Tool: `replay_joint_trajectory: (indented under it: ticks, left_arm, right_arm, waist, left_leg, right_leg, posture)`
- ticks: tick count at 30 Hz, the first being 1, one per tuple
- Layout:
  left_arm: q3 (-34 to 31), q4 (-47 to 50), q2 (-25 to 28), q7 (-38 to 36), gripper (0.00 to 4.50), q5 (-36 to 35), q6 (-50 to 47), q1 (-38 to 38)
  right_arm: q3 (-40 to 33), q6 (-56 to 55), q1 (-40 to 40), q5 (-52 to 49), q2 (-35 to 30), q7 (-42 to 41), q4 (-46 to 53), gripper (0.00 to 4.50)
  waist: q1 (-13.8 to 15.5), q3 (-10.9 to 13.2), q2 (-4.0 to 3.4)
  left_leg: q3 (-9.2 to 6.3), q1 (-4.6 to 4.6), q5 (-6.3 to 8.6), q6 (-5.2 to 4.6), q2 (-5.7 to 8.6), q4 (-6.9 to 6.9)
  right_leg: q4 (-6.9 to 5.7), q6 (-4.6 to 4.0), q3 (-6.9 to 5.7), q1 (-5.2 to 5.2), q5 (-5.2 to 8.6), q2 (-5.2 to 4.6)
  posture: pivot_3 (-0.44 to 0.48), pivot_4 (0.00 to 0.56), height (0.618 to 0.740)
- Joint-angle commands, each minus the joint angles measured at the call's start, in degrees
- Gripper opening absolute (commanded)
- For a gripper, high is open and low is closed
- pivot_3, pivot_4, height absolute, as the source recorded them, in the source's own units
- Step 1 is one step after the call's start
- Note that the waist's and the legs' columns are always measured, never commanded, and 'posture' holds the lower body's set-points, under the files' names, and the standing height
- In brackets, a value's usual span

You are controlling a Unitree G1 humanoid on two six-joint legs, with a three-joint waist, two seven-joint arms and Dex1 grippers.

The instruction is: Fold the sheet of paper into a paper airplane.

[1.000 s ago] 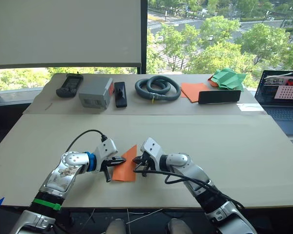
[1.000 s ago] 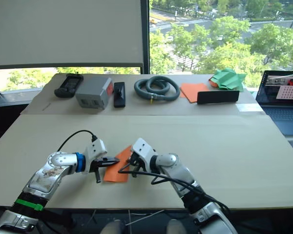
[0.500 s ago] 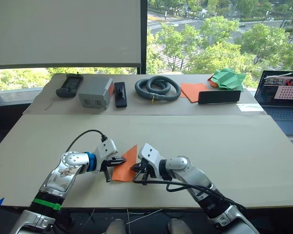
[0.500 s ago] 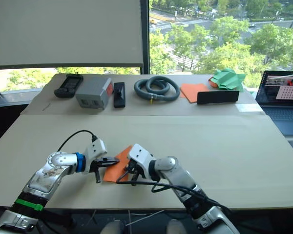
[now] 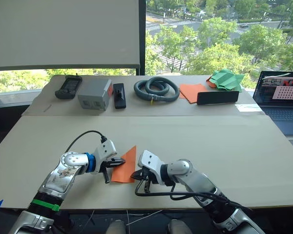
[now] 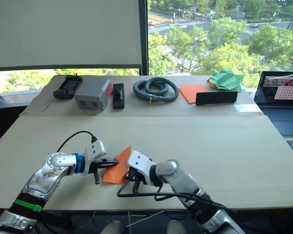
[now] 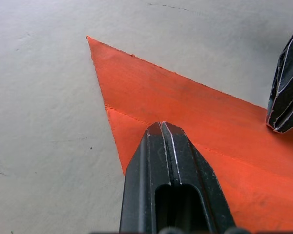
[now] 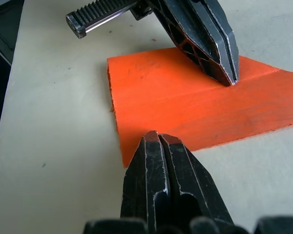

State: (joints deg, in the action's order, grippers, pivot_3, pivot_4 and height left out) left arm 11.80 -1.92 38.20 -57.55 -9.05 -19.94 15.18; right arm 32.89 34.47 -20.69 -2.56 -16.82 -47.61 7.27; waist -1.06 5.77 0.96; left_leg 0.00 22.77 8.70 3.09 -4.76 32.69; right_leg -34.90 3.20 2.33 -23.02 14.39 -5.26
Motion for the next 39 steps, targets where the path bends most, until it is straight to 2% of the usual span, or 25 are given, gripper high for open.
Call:
replay_joint_trajectory:
  ticks: [1, 24, 27, 31, 35, 39]
  left_arm:
    - [2.6, -2.0, 1.0, -1.0, 0.01, 2.2, -2.2, -1.5]
    - [2.9, -2.0, 1.4, -1.4, 0.01, 2.2, -2.1, -1.6]
    - [2.1, -1.3, 1.3, -1.2, 0.01, 1.7, -1.6, -1.4]
    - [-1.9, 2.1, 2.1, -2.0, 0.01, -1.5, -2.5, 0.1]
    - [-5.5, 2.2, 4.6, -4.2, 0.01, -3.1, -0.7, 3.4]
    - [-6.5, -2.4, 8.3, -10.4, 0.01, -3.5, 5.2, 7.7]
  right_arm:
    - [5.7, 3.9, 3.8, 1.9, -2.5, -1.5, -3.4, 0.00]
    - [7.0, 0.0, 5.1, 2.5, -6.0, -1.8, 0.5, 0.00]
    - [0.2, -5.6, 6.4, -2.3, -5.6, -1.8, 6.4, 0.00]
    - [-13.1, -0.1, 7.6, -14.5, -3.2, -0.6, 16.3, 0.00]
    - [-19.5, 4.9, 8.4, -20.5, -3.5, 1.9, 22.7, 0.00]
    - [-20.3, 7.1, 7.6, -19.2, -4.0, 6.6, 23.2, 0.00]
  waist:
    - [0.0, 0.0, -0.01]
    - [0.2, -0.2, -0.03]
    - [0.3, -0.1, 0.07]
    - [0.4, 0.8, 0.28]
    - [0.2, 1.2, 0.47]
    - [0.4, 1.7, 0.45]
  left_leg:
    - [0.00, -0.02, 0.01, 0.00, 0.00, 0.00]
    - [0.00, -0.27, 0.40, 0.52, 0.00, 0.01]
    - [0.00, -0.27, 0.42, 0.54, 0.00, 0.01]
    - [-0.02, -0.06, 0.42, 0.54, -0.01, 0.01]
    - [-0.11, 0.07, 0.42, 0.53, -0.02, 0.02]
    - [-0.16, 0.14, 0.42, 0.54, -0.03, 0.00]
  right_leg:
    - [0.00, 0.00, 0.00, 0.00, 0.00, 0.00]
    - [0.12, 0.00, 0.00, 0.01, 0.03, -0.03]
    - [0.15, 0.00, 0.00, 0.01, 0.03, -0.03]
    - [0.18, 0.00, 0.00, -0.18, 0.03, -0.02]
    - [0.45, 0.00, -0.03, -0.31, 0.02, 0.03]
    - [0.63, -0.02, -0.11, -0.45, 0.01, 0.01]
  posture:
    - [0.000, 0.150, 0.714]
    - [0.000, 0.150, 0.714]
    - [0.000, 0.150, 0.714]
    - [0.000, 0.150, 0.714]
    - [0.000, 0.150, 0.714]
    - [0.000, 0.150, 0.714]
